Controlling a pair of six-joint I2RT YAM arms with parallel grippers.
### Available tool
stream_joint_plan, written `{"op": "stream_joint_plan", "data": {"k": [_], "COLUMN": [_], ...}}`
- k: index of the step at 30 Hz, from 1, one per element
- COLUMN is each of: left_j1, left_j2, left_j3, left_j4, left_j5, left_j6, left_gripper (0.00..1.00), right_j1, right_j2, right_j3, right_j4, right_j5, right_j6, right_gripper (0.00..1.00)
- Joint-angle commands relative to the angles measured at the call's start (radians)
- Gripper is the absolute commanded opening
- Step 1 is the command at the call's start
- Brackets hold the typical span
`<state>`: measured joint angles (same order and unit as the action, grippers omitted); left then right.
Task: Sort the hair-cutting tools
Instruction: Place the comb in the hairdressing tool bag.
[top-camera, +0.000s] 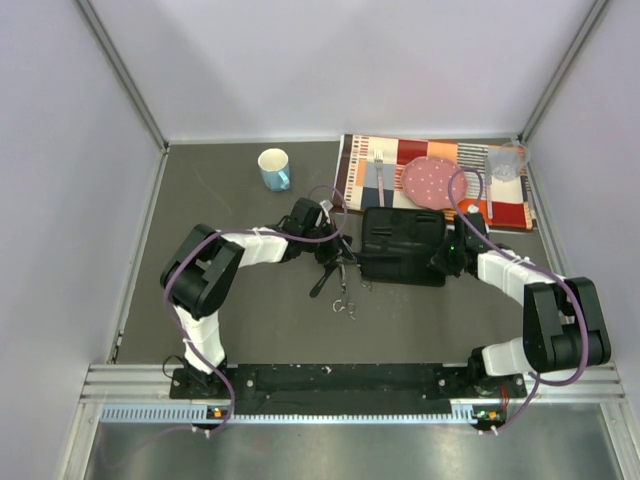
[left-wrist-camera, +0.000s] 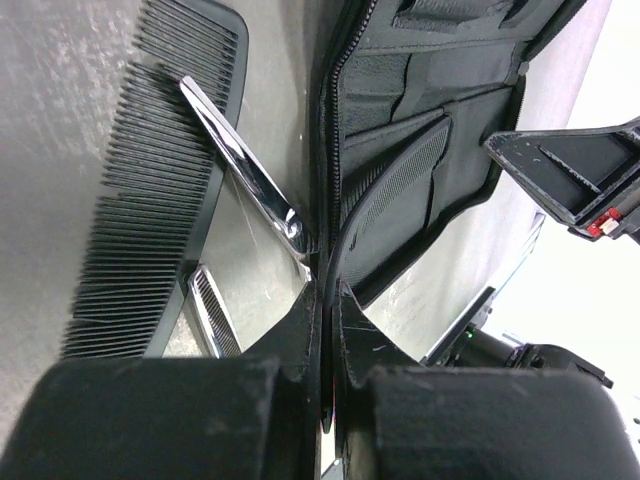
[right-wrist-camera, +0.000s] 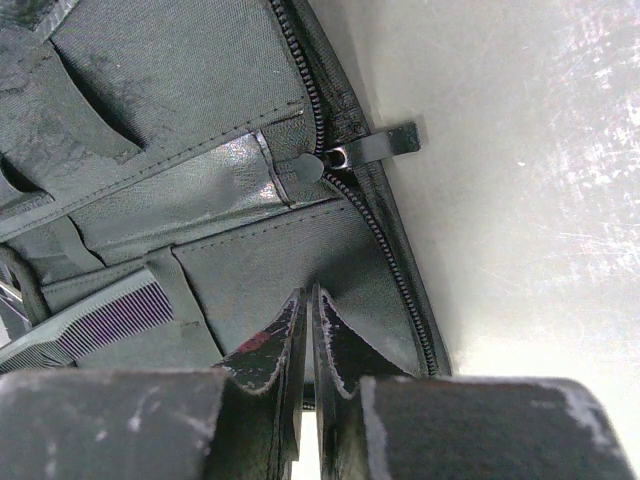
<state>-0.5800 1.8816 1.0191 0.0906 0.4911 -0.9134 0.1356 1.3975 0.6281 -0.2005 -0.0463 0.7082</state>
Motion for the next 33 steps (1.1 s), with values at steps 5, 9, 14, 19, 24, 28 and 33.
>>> {"op": "stream_joint_plan", "data": {"k": [5, 9, 14, 19, 24, 28, 33], "left_j1": [-0.006, -0.011, -0.012, -0.012, -0.011, -0.012, -0.029], "left_j2": [0.008, 0.022, -0.009, -0.039, -0.064, -0.049, 0.007], "left_j3": [-0.007, -0.008, -0.019, -0.056, -0.123, -0.137, -0.064], "left_j4": [0.03, 0.049, -0.035, -0.118, -0.098, 0.01, 0.017], "left_j5": [-0.088, -0.008, 0.027, 0.015, -0.034, -0.02, 0.014], "left_j6": [0.012, -0.004, -0.016, -0.054, -0.125, -0.15, -0.159], "left_gripper": [0.0, 0.0, 0.0, 0.0, 0.0, 0.0, 0.0], "right_j1": [0.012, 0.012, 0.012, 0.012, 0.012, 0.01, 0.012], "right_j2": [0.028, 0.031, 0.032, 0.037, 0.037, 0.035, 0.034], "right_j3": [-0.044, -0.042, -0.041, -0.036, -0.038, -0.039, -0.039], "right_j4": [-0.025, -0.023, -0.022, -0.023, -0.02, -0.019, -0.02], "right_j5": [0.051, 0.051, 0.028, 0.026, 0.023, 0.023, 0.023], "right_j6": [-0.009, -0.009, -0.009, -0.009, -0.009, -0.01, -0.012], "right_gripper": [0.06, 0.06, 0.06, 0.06, 0.06, 0.06, 0.06]}}
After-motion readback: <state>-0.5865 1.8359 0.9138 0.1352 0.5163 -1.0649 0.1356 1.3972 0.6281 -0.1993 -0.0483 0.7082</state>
